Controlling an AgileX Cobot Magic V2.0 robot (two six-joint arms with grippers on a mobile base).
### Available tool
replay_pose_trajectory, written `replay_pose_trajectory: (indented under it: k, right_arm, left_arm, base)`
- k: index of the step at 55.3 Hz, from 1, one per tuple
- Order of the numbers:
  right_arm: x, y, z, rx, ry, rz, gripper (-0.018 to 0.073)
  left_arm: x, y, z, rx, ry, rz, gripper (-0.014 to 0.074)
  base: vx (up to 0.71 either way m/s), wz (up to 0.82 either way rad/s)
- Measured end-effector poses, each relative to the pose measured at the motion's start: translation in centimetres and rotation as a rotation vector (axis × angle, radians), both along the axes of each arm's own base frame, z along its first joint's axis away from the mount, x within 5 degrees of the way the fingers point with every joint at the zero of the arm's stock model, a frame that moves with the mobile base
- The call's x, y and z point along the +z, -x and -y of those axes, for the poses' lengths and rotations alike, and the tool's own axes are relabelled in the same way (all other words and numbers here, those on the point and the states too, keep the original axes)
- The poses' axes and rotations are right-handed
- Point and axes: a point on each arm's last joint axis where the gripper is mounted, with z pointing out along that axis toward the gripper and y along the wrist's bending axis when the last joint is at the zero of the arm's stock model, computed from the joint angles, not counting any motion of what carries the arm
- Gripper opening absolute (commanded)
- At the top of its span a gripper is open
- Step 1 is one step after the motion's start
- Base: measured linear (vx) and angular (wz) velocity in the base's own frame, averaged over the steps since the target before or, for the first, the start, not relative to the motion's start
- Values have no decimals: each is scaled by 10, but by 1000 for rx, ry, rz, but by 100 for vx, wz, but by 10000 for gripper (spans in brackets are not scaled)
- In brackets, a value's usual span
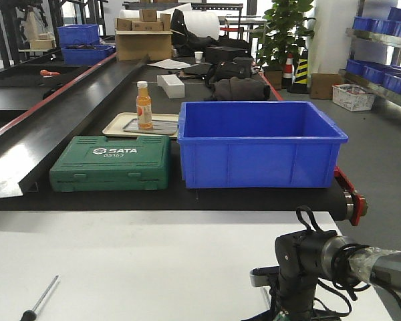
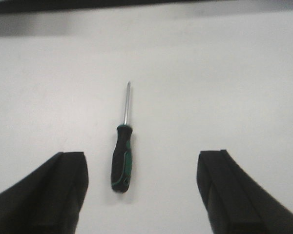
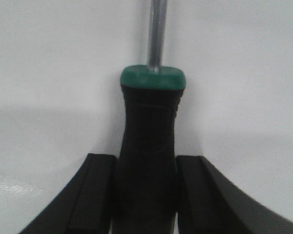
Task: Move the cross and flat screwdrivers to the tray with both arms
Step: 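Close the right gripper on the screwdriver handle nearest it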
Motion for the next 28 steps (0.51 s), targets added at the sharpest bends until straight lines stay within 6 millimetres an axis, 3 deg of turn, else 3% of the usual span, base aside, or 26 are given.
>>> replay_pose_trajectory:
  k: [15, 28]
  right_arm:
    - [0, -1, 0, 50, -6, 15, -8]
    - [0, -2, -1, 71, -8, 21, -8]
  left_arm:
    - [-30, -68, -26, 26, -73, -260, 576]
    - [-76, -127, -31, -17, -78, -467, 576]
  base:
    - [0, 0]
    - [0, 0]
